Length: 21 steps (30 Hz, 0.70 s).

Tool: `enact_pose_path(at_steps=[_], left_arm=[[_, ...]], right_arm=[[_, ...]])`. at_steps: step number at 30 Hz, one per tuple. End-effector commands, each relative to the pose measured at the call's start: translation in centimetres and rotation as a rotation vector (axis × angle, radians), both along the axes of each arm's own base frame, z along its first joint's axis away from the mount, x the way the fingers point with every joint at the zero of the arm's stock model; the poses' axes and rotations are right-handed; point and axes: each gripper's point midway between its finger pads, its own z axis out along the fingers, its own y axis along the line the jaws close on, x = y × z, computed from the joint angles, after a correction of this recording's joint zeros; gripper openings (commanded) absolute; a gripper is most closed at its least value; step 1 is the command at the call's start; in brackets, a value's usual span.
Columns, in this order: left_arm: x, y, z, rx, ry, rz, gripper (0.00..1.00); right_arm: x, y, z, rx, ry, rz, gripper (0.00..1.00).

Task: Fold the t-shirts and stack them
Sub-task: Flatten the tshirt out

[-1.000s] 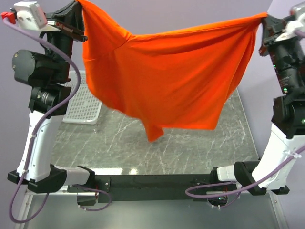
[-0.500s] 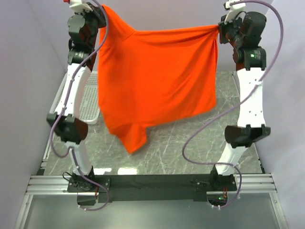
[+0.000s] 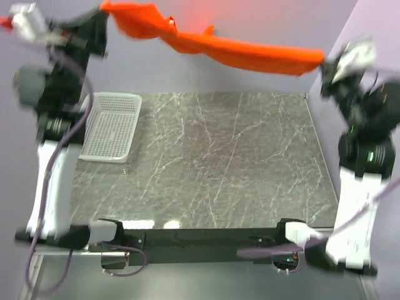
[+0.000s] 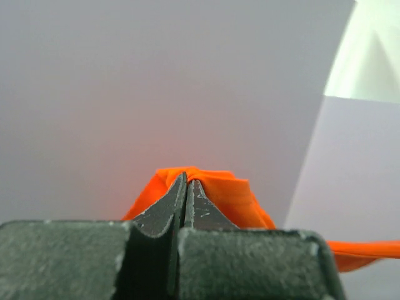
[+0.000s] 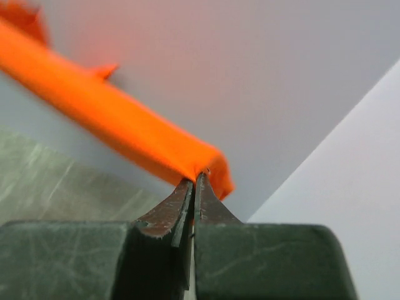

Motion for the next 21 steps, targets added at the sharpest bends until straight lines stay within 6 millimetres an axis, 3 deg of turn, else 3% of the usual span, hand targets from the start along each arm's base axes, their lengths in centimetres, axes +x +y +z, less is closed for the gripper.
enact_pose_path(at_steps=[1, 2, 3, 4, 5, 6, 7, 8, 10, 12, 13, 15, 19, 21], left_arm=[[-2.6, -1.3, -5.2, 0.079, 0.066, -0.076, 0.01], [-2.3, -1.4, -7.6, 0.091, 0.124, -0.085, 0.01], [-0.9, -2.2, -12.9, 0.114, 0.249, -0.119, 0.01], [-2.0, -2.3, -14.8, 0.12, 0.295, -0.142, 0.01], [-2.0, -2.7, -17.4, 0.126, 0.354, -0.165, 0.01], [-1.5, -3.3, -22.7, 0.128, 0.478, -0.203, 0.01], [-2.5, -3.5, -24.4, 0.12, 0.516, -0.225, 0.01], [-2.6, -3.8, -29.9, 0.126, 0.664, -0.246, 0.01], [-4.2, -3.7, -33.8, 0.127, 0.773, -0.253, 0.01], [-6.0, -3.8, -39.7, 0.13, 0.947, -0.261, 0.01], [-7.0, -3.5, -40.6, 0.122, 0.972, -0.248, 0.01], [-9.1, -3.4, -44.7, 0.114, 1.117, -0.24, 0.01], [-12.3, -2.9, -48.0, 0.1, 1.267, -0.223, 0.01], [-13.2, -2.8, -48.7, 0.098, 1.314, -0.224, 0.01]], right_arm=[[0.3, 1.3, -9.5, -0.156, 0.172, 0.105, 0.0], [-0.3, 1.3, -13.8, -0.167, 0.243, 0.113, 0.0], [-0.8, 1.4, -16.2, -0.189, 0.284, 0.121, 0.0], [-1.1, 1.3, -18.1, -0.228, 0.306, 0.128, 0.0], [-1.9, 1.4, -21.8, -0.232, 0.366, 0.139, 0.0], [-2.5, 1.4, -24.0, -0.249, 0.41, 0.148, 0.0], [-2.9, 1.3, -25.6, -0.275, 0.431, 0.155, 0.0], [-3.6, 1.2, -28.6, -0.274, 0.481, 0.152, 0.0], [-4.6, 1.0, -31.6, -0.323, 0.539, 0.171, 0.0], [-6.1, 1.2, -35.3, -0.337, 0.624, 0.203, 0.0], [-6.6, 1.3, -36.3, -0.38, 0.639, 0.227, 0.0], [-8.1, 1.4, -38.7, -0.422, 0.702, 0.266, 0.0], [-10.4, 1.0, -41.0, -0.498, 0.787, 0.3, 0.0], [-11.9, 0.9, -42.2, -0.524, 0.849, 0.328, 0.0]])
